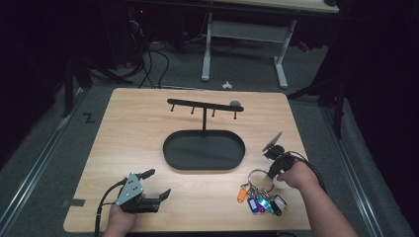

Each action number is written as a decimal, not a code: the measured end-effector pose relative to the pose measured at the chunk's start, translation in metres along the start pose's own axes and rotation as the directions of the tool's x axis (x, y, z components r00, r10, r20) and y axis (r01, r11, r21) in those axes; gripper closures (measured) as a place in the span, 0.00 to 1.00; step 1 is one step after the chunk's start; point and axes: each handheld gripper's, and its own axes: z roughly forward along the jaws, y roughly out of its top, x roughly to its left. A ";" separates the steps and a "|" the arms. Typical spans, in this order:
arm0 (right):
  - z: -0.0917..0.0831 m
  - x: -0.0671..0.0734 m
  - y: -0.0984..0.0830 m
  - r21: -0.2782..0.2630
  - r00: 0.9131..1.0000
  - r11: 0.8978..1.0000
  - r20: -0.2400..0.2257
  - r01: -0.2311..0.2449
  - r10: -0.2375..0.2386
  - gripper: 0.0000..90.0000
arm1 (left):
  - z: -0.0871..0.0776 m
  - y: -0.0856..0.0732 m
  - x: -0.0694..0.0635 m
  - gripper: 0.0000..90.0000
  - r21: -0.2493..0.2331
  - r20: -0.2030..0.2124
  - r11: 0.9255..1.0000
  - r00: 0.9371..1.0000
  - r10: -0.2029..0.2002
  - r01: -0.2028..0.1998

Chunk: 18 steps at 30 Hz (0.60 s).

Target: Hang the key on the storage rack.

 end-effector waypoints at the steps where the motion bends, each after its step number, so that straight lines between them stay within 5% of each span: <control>1: 0.000 0.000 0.000 0.010 1.000 1.000 0.001 -0.010 0.010 0.96 | 0.000 0.000 0.000 0.17 0.001 -0.001 1.000 1.000 -0.004 0.004; 5: 0.000 0.004 0.000 0.030 0.999 0.999 0.019 -0.038 0.038 0.96 | -0.002 0.000 -0.003 0.17 0.001 0.014 1.000 1.000 0.019 -0.019; 11: 0.000 0.005 0.008 0.079 1.000 0.997 0.011 0.003 -0.003 0.86 | 0.000 0.001 -0.002 0.17 0.000 0.012 1.000 1.000 0.015 -0.015; 17: 0.001 0.008 0.010 0.086 0.999 0.996 0.023 0.024 -0.026 0.95 | -0.001 0.000 -0.002 0.17 0.000 0.015 1.000 1.000 0.009 -0.009; 18: 0.001 0.007 0.010 0.077 0.998 0.995 0.024 0.056 -0.058 0.96 | -0.001 0.000 -0.002 0.17 0.002 0.014 1.000 1.000 0.008 -0.008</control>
